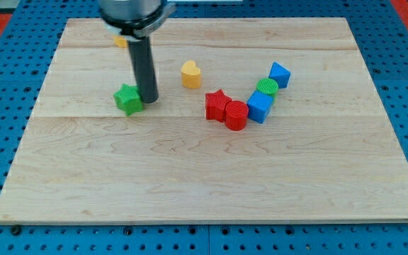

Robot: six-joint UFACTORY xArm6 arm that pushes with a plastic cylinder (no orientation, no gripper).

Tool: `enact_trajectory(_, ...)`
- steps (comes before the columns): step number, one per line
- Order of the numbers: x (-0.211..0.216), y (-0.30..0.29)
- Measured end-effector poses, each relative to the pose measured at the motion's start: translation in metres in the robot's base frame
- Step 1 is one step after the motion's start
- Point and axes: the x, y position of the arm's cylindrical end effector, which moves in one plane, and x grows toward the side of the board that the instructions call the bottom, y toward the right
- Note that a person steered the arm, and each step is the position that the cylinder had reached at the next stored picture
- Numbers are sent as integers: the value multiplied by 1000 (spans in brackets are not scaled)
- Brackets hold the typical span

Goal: Move red circle to the top center

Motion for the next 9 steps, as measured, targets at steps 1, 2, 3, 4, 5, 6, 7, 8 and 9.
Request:
enact_trajectory(1,19,0)
enact_trajectory(2,56,60)
enact_trajectory(3,62,134)
enact_trajectory(4,67,166)
enact_trajectory(5,41,169)
enact_trajectory(6,1,161)
enact_trajectory(7,12,164)
enact_trajectory(8,-16,134)
enact_trajectory(9,-44,131)
